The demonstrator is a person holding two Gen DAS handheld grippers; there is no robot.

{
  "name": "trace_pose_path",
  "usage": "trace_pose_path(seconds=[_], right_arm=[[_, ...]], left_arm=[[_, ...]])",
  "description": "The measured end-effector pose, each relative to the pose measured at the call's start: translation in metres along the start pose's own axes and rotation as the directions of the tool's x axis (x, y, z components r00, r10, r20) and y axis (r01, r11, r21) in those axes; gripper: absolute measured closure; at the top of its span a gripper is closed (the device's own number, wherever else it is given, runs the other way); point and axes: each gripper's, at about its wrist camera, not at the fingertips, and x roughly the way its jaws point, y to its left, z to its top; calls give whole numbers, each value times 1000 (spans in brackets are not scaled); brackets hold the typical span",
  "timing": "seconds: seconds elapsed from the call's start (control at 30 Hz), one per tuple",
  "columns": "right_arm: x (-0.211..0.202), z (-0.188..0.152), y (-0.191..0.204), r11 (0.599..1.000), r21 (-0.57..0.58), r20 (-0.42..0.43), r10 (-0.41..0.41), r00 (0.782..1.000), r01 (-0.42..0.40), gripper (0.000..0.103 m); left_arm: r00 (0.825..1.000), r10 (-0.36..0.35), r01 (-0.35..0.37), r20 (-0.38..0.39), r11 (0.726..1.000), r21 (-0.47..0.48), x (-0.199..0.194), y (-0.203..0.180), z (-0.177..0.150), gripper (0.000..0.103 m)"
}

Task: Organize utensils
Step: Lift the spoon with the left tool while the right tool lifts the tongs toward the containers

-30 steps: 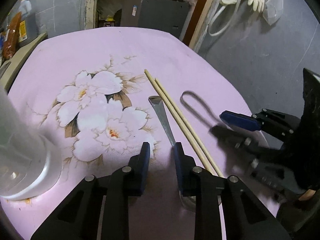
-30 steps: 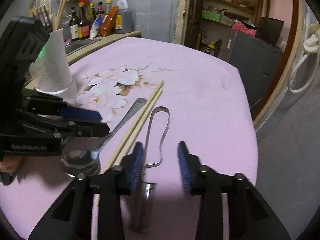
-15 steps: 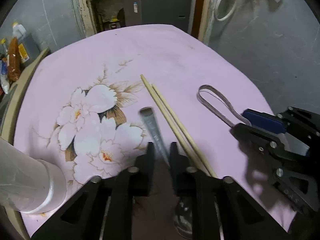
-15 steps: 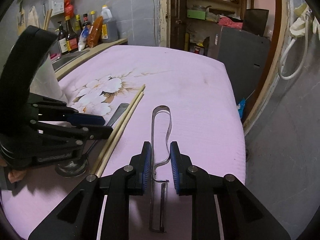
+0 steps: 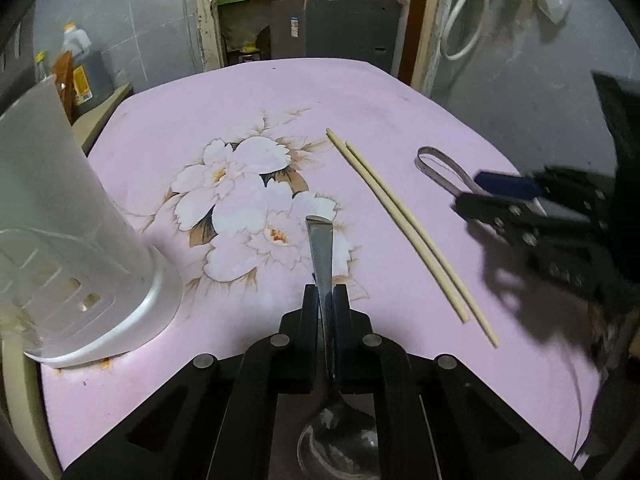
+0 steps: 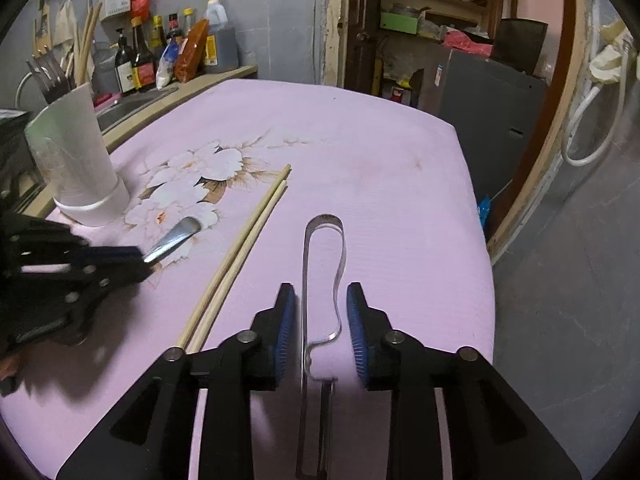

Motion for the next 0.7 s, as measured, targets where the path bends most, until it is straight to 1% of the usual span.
trace_pose_path(seconds=[0.1, 0.2, 0.23, 0.37, 0.43, 0.47, 0.5, 0.53, 0.57, 0.7], right_arm=[[7, 6, 0, 1000, -14, -19, -8, 1000, 7, 73], [14, 11, 0, 1000, -14, -30, -20, 999, 20, 73], [16, 12, 0, 1000, -15, -31, -23, 999, 22, 72], [22, 16, 1, 1000, -13, -39, -20, 999, 20, 67], [24, 17, 1, 1000, -15, -43, -19, 999, 19, 66], [24, 17, 1, 1000, -21, -44, -19, 999, 18, 68], [24, 17, 2, 1000, -25, -45, -19, 999, 18, 70], [24, 17, 2, 999, -31, -44, -18, 999, 16, 77], [22, 17, 3, 999, -37, -41, -16, 999, 14, 81], [18, 14, 9, 997, -62, -28, -36, 999, 35, 81]], left_arm=[[1000, -3, 4, -31, 1000, 18, 5, -2, 5, 97], [998, 20, -15, -61, 997, 78, 12, -10, 11, 95], [997, 31, -24, -71, 994, 103, 14, -13, 13, 95], [995, 42, -29, -94, 990, 140, 23, -17, 16, 94], [995, 25, -13, -100, 992, 127, 27, -15, 18, 95], [995, 11, 0, -103, 994, 109, 27, -12, 18, 95], [995, -8, 17, -102, 996, 89, 28, -8, 18, 96], [995, -28, 35, -95, 997, 67, 26, -4, 18, 96], [995, -42, 47, -86, 998, 51, 25, -2, 16, 97], [995, -83, 84, -47, 996, 15, 15, 6, 9, 98]])
